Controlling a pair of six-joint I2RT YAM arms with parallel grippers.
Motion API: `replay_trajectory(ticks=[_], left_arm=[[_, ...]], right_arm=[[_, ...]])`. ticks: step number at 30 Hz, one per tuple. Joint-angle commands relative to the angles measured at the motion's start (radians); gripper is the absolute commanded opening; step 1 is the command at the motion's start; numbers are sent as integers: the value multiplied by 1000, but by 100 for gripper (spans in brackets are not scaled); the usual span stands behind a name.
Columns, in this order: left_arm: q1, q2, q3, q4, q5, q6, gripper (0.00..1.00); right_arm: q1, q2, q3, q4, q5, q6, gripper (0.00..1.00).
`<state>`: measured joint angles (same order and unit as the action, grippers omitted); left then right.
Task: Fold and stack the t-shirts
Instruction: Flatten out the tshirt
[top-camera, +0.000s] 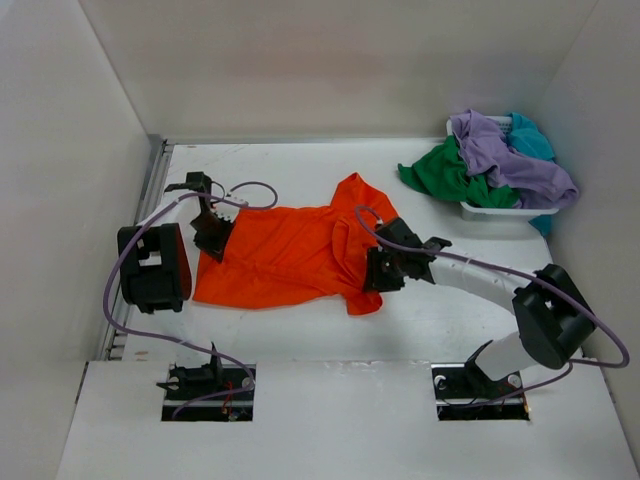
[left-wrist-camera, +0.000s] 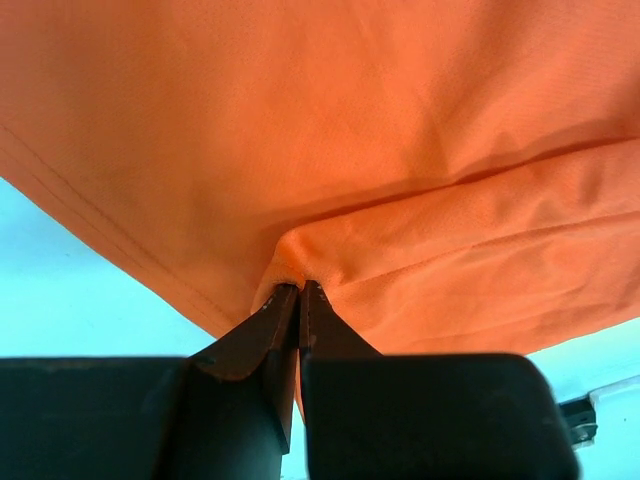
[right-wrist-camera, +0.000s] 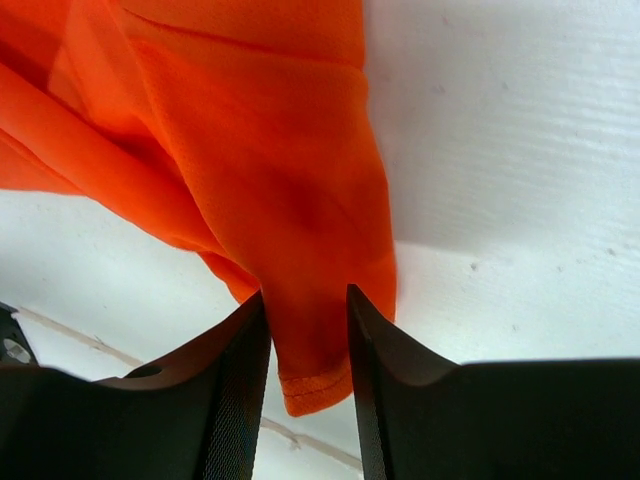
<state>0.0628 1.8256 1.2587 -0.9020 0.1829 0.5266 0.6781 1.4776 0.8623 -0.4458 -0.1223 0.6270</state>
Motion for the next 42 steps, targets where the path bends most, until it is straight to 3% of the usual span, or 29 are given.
replay_trajectory(ticks=[1,7,8,11,18,23,26,28,29,31,33,35,37,40,42], left_arm=[[-1,-61,-30,11,13,-11,0],[-1,-58,-41,21,13,-19,0],[-2,-61,-44,28,18,-28,0],[-7,-78,-48,34,27,-34,0],[-4,-143,-50,155,52,-131,0],[-2,-141,-9,199,36,-132,0],[27,-75,226,278,-32,-137,0],[50,-28,446,330,-92,-160,0],[70,0,628,368,-133,-189,0],[87,14,791,397,-151,-209,0],[93,3,884,416,-149,-200,0],[93,-54,846,454,-138,-180,0],[95,-165,687,503,-112,-168,0],[93,-271,501,526,-86,-143,0],[90,-345,341,512,-74,-114,0]], right_arm=[[4,-66,-48,-19,24,11,40],[4,-40,-55,-2,24,2,17],[4,-30,-46,-4,24,3,7],[4,-48,-46,-11,24,8,0],[-100,-114,23,-57,-5,-32,0],[-176,-14,185,-74,-31,-95,0],[-281,180,558,-114,-71,-179,0],[-370,313,915,-181,-68,-193,0],[-422,385,1151,-227,-65,-172,0],[-473,443,1393,-263,-71,-129,0],[-502,454,1524,-269,-83,-102,0],[-521,400,1500,-258,-105,-105,0],[-519,282,1329,-229,-102,-127,0],[-518,114,1036,-159,-76,-139,0],[-510,-46,738,-99,-47,-118,0]])
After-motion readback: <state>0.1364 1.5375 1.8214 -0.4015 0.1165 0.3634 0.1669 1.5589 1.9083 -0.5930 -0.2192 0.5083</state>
